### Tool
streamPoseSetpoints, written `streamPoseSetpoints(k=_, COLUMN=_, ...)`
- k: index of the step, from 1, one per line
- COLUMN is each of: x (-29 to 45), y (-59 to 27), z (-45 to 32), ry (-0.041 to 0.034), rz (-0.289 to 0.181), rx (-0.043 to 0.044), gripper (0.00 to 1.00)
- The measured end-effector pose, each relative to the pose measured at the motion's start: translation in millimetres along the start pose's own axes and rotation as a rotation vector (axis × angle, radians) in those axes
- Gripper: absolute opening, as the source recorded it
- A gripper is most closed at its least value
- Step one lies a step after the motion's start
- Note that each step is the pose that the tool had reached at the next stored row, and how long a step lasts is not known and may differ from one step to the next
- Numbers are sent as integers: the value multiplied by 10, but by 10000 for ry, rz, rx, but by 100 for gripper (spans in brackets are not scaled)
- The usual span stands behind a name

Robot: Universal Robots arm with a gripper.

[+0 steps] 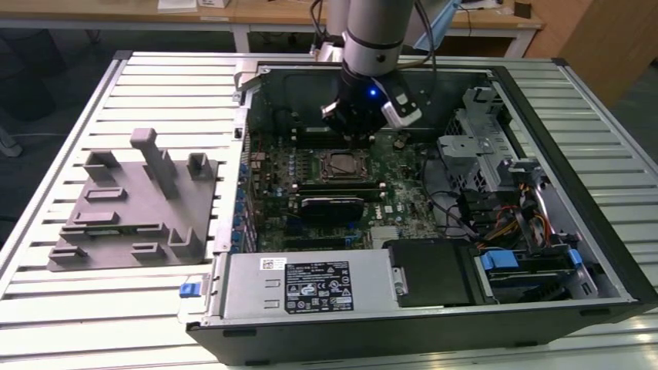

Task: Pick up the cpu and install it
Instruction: 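Install the second cpu locking lever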

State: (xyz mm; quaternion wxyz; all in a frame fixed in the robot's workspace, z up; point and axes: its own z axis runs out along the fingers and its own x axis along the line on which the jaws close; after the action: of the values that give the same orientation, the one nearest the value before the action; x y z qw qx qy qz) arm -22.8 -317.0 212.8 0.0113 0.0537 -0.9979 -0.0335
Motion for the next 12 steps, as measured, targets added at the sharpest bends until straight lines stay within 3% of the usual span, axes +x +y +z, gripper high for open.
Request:
streamPoseSetpoints(k=5, x=2, y=-13, z=-3, ry=-1, rz=1, rx=0, gripper=11)
streamPoseSetpoints(k=12, x=3, y=-9, z=-63, ry=-1, rz=0, rx=-1, gripper=11)
